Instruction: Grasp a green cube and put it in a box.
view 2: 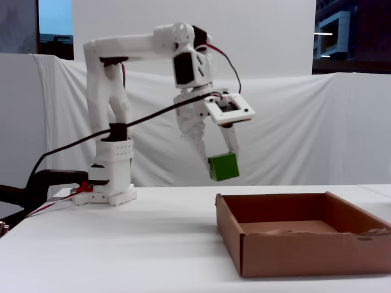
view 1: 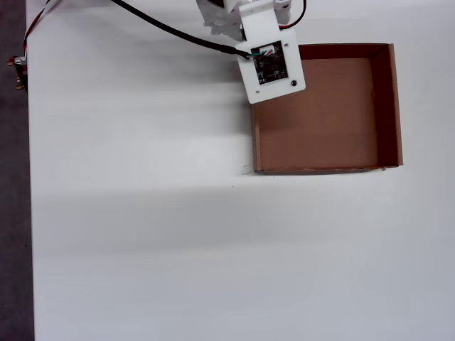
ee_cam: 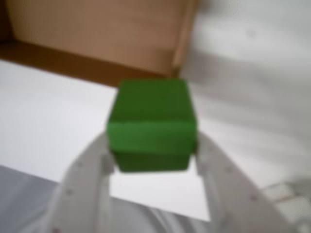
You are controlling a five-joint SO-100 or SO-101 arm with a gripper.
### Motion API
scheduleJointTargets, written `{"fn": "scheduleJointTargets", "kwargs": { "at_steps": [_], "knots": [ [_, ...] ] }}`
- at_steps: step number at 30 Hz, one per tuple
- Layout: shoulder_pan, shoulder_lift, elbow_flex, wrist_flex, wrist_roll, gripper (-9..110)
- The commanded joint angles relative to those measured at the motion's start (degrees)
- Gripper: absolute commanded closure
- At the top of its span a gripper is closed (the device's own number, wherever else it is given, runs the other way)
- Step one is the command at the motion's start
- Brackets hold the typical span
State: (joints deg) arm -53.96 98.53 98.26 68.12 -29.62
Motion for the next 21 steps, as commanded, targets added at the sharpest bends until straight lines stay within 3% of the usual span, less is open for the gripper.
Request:
{"fn": "scheduleJointTargets", "kwargs": {
  "at_steps": [1,21],
  "knots": [
    [0.1,-1.0,-5.8,0.1,0.3,86],
    [3.0,-19.5,-20.3,-0.5,0.1,86]
  ]
}}
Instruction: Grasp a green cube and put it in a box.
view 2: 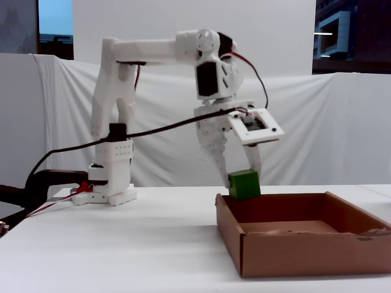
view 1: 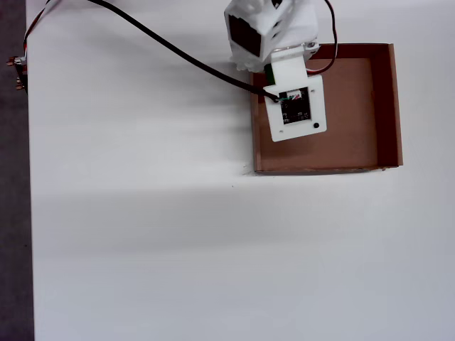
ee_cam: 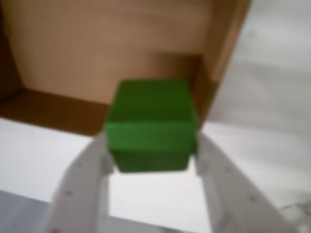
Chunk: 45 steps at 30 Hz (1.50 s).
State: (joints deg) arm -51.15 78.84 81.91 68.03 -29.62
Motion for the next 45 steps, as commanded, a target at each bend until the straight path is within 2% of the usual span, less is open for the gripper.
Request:
{"fn": "scheduleJointTargets", "kwargs": {
  "at_steps": [1,14,45],
  "knots": [
    [0.2,-0.6,-4.4,-0.4,0.1,86],
    [-2.7,-11.8,-10.7,-0.4,0.4,86],
    [-4.6,-12.9,-11.9,0.1,1.1,80]
  ]
}}
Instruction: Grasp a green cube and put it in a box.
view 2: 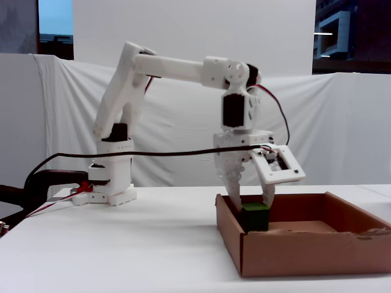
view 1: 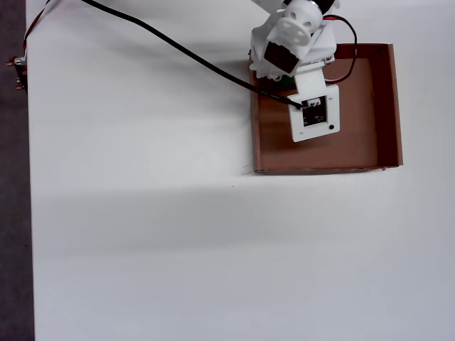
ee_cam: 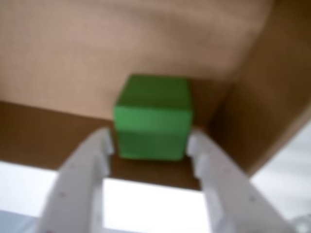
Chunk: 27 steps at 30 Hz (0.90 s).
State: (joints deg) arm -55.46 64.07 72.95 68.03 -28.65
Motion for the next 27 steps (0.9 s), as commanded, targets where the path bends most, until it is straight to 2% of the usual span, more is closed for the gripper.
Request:
{"fn": "scheduleJointTargets", "kwargs": {
  "at_steps": [1,14,27],
  "knots": [
    [-0.1,2.5,-2.7,0.1,0.2,80],
    [3.7,20.2,7.2,0.7,-0.4,80],
    [13.4,52.6,38.1,0.7,-0.5,80]
  ]
}}
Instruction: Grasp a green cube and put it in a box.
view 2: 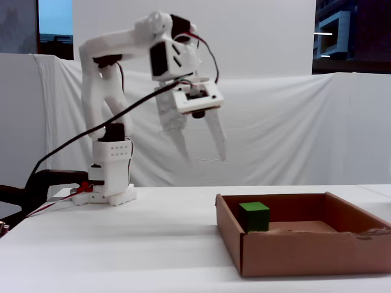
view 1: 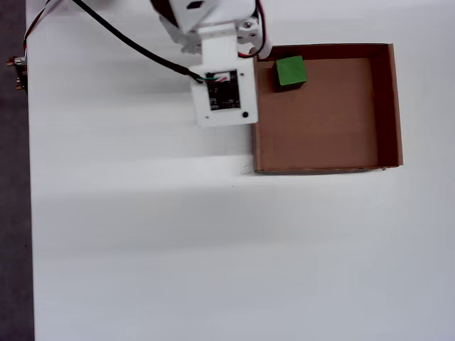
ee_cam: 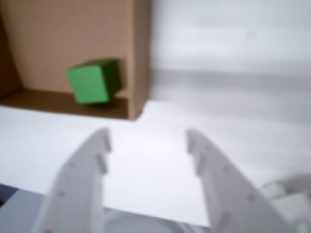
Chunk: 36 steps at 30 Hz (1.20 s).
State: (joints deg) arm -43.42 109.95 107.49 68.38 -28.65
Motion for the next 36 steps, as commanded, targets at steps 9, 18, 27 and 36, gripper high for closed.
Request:
{"fn": "scheduleJointTargets", "kwargs": {
  "at_steps": [9,18,27,36],
  "knots": [
    [11.7,22.6,21.1,0.3,-0.9,80],
    [19.5,35.1,34.9,-0.9,-0.9,80],
    [29.6,54.4,52.6,-4.6,-0.9,80],
    [43.1,71.7,62.7,-2.9,-0.4,78]
  ]
}}
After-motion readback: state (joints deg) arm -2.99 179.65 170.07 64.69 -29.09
